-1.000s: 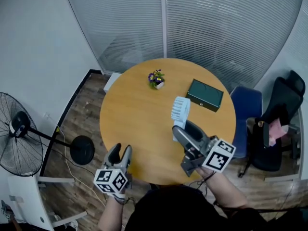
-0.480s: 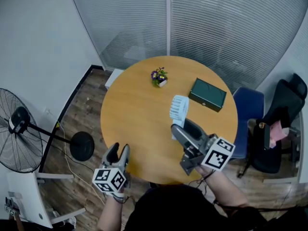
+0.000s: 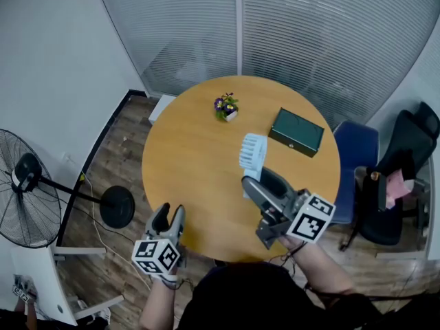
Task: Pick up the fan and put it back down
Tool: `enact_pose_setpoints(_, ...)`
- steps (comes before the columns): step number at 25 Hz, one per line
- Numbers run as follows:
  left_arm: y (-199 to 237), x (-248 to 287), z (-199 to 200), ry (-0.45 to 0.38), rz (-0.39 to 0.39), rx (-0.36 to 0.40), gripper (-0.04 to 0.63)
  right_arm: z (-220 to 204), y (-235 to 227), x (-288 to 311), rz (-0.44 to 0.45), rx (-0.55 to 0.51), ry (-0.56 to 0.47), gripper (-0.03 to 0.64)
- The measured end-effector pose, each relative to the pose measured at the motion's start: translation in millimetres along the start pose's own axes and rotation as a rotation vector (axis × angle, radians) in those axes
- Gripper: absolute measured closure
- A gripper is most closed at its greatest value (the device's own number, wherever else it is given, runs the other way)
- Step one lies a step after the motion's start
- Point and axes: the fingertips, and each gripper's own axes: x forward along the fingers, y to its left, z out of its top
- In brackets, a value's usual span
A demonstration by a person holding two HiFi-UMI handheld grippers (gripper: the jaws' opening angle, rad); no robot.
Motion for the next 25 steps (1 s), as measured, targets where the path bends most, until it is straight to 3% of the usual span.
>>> enact_pose_setpoints(25,-10.5,7.9,-6.2,0.022,-0.002,-0.003,0.408,3.4,-8.7,-3.0,-0.007,0.018,-0.005,0.394)
